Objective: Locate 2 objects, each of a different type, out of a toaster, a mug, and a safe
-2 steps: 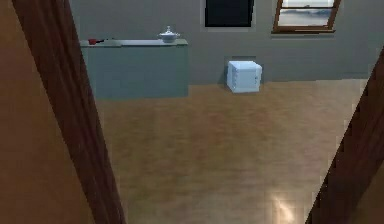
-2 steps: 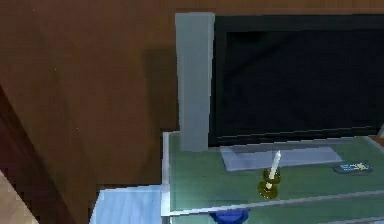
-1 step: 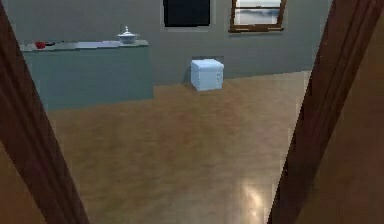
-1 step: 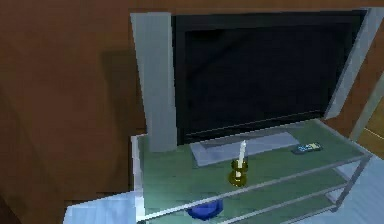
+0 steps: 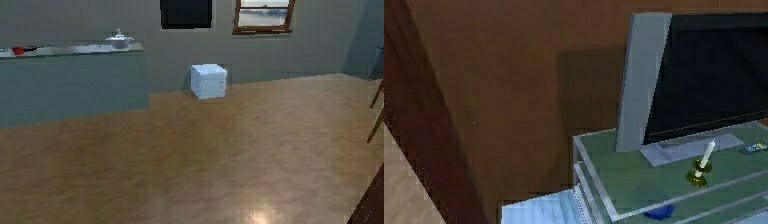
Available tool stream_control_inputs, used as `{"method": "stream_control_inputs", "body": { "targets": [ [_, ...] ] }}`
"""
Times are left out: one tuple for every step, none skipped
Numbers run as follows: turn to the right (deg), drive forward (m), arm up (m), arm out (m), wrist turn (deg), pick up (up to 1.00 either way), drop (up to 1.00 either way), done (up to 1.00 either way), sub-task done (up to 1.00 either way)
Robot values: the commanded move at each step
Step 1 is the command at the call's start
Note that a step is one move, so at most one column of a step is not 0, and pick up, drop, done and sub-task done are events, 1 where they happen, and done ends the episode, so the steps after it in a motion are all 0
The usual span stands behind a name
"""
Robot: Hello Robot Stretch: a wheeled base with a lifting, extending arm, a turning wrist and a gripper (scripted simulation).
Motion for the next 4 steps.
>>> {"method": "stream_control_inputs", "body": {
  "targets": [
    [0.0, 1.0, 0.0, 0.0, 0.0, 0.0, 0.0, 0.0, 0.0],
    [0.0, 1.0, 0.0, 0.0, 0.0, 0.0, 0.0, 0.0, 0.0],
    [6.0, 0.0, 0.0, 0.0, 0.0, 0.0, 0.0, 0.0, 0.0],
    [3.0, 0.0, 0.0, 0.0, 0.0, 0.0, 0.0, 0.0, 0.0]
  ]
}}
